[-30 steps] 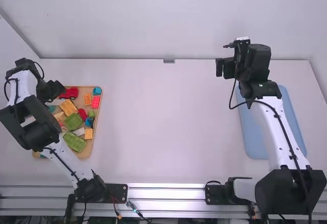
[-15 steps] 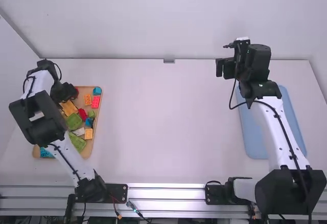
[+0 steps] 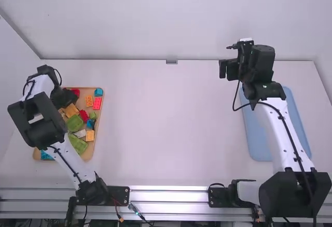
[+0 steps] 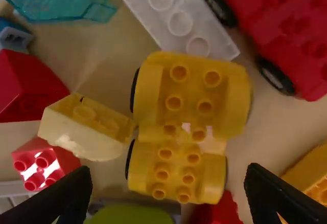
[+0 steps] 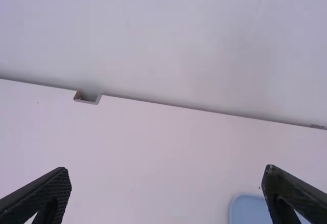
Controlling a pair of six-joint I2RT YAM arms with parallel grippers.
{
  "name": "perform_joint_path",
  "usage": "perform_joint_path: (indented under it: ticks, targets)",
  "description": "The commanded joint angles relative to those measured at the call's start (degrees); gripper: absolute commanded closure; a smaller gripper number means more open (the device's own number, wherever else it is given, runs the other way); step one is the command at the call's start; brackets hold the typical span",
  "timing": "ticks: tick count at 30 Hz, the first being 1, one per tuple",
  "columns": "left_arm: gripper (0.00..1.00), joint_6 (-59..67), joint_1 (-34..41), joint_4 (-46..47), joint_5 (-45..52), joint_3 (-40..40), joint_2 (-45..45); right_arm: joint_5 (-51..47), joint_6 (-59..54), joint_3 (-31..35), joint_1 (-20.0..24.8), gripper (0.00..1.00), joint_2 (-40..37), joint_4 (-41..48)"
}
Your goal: Assemble lego blocks to make yellow taxi
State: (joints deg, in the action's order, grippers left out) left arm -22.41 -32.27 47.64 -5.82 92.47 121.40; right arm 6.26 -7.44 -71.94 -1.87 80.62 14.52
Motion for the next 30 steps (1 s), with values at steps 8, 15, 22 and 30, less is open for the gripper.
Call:
perform_joint_path:
  ticks: [8, 15, 22, 30]
  targets:
    - [0.22, 2.54, 0.72, -2.8, 1.79, -3.72, 0.79, 0.15, 0.13, -2.25, -0.11, 0.01, 0.57, -0.07]
    - [0.26, 3.02, 0.76, -6.91, 1.92, -7.19, 0.81, 0.15, 0.13, -2.25, -0.09, 0.01, 0.57, 0.22]
    - [0.27, 3.06, 0.72, -12.02, 1.75, -10.51, 0.81, 0.15, 0.13, -2.25, -0.11, 0.01, 0.57, 0.57]
    - [0.51, 5.46, 0.74, -15.19, 2.36, -12.07, 0.74, 0.13, 0.13, -2.25, -0.09, 0.01, 0.57, 0.96]
